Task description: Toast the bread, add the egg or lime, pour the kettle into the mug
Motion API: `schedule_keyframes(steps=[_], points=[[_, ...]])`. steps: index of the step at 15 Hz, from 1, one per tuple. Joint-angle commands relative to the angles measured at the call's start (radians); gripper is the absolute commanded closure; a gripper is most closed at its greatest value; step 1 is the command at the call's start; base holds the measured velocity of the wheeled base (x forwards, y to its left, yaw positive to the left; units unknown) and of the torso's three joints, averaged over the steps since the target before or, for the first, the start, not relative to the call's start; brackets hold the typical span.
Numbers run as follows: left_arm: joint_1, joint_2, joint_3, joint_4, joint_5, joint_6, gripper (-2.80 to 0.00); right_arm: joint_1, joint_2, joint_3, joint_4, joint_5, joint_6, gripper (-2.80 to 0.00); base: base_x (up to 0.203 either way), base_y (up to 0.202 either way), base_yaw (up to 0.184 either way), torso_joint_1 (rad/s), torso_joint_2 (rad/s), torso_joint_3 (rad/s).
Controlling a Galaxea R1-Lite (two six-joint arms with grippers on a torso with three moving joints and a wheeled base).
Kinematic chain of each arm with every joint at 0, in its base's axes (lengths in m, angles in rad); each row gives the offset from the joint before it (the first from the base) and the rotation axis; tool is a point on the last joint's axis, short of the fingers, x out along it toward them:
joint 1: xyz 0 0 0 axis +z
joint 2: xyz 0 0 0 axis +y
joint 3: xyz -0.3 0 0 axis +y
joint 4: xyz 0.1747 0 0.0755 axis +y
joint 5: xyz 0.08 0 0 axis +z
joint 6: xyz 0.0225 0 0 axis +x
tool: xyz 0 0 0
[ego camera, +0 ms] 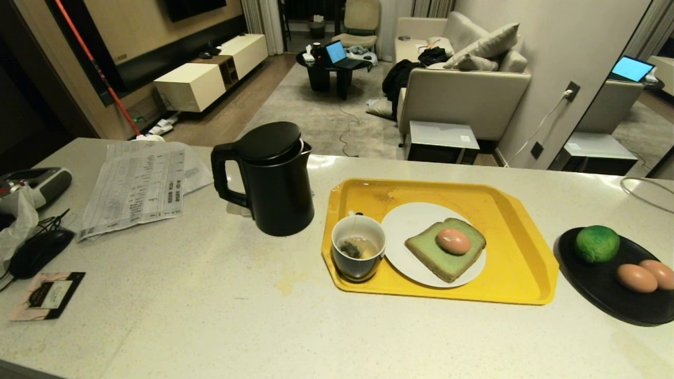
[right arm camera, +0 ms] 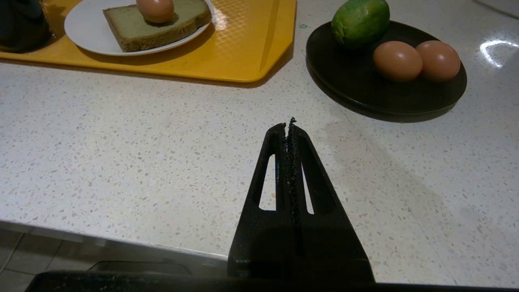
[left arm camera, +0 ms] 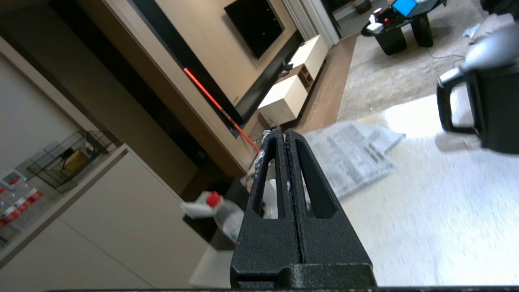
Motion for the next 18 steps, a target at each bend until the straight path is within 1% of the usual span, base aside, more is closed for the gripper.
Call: schedule_keyframes(steps=[1, 3, 5, 7, 9, 12, 14, 15, 16, 17, 18], points=[[0.003, -0.162, 0.098, 0.004, 0.003, 0.002, 0.00, 0.000, 0.000, 0.003, -0.001, 0.000, 0.000, 0.00, 0.000, 0.000, 0.000, 0.000, 0.00, 0.000], [0.001, -0.225, 0.223, 0.001, -0.001, -0.016, 0.00, 0.000, 0.000, 0.003, -0.001, 0.000, 0.001, 0.00, 0.000, 0.000, 0.000, 0.000, 0.00, 0.000], [0.001, -0.236, 0.337, -0.007, -0.031, -0.050, 0.00, 0.000, 0.000, 0.003, -0.001, 0.000, 0.001, 0.00, 0.000, 0.000, 0.000, 0.000, 0.00, 0.000], [0.001, -0.239, 0.455, -0.027, -0.052, -0.129, 0.00, 0.000, 0.000, 0.003, -0.001, 0.000, 0.001, 0.00, 0.000, 0.000, 0.000, 0.000, 0.00, 0.000], [0.001, -0.239, 0.593, -0.107, -0.057, -0.194, 0.00, 0.000, 0.000, 0.003, -0.001, 0.000, 0.001, 0.00, 0.000, 0.000, 0.000, 0.000, 0.00, 0.000], [0.000, -0.240, 0.825, -0.247, -0.055, -0.313, 0.00, 0.000, 0.000, 0.003, -0.001, 0.000, 0.001, 0.00, 0.000, 0.000, 0.000, 0.000, 0.00, 0.000], [0.000, -0.240, 0.939, -0.346, -0.062, -0.363, 0.00, 0.000, 0.002, 0.003, -0.001, 0.000, 0.001, 0.00, 0.000, 0.000, 0.000, 0.000, 0.00, 0.000], [-0.001, -0.240, 0.952, -0.382, -0.067, -0.403, 0.00, 0.000, 0.000, 0.003, -0.001, 0.000, 0.001, 0.00, 0.000, 0.000, 0.000, 0.000, 0.00, 0.000], [-0.001, -0.240, 0.954, -0.389, -0.067, -0.441, 0.00, 0.000, 0.000, 0.003, -0.001, 0.000, 0.001, 0.00, 0.000, 0.000, 0.000, 0.000, 0.00, 0.000], [-0.001, -0.240, 0.954, -0.390, -0.076, -0.451, 0.00, 0.000, 0.001, 0.003, -0.001, 0.000, 0.001, 0.00, 0.000, 0.000, 0.000, 0.000, 0.00, 0.000], [-0.001, -0.240, 0.957, -0.388, -0.108, -0.448, 0.00, 0.000, 0.000, 0.003, -0.001, 0.000, 0.001, 0.00, 0.000, 0.000, 0.000, 0.000, 0.00, 0.000]])
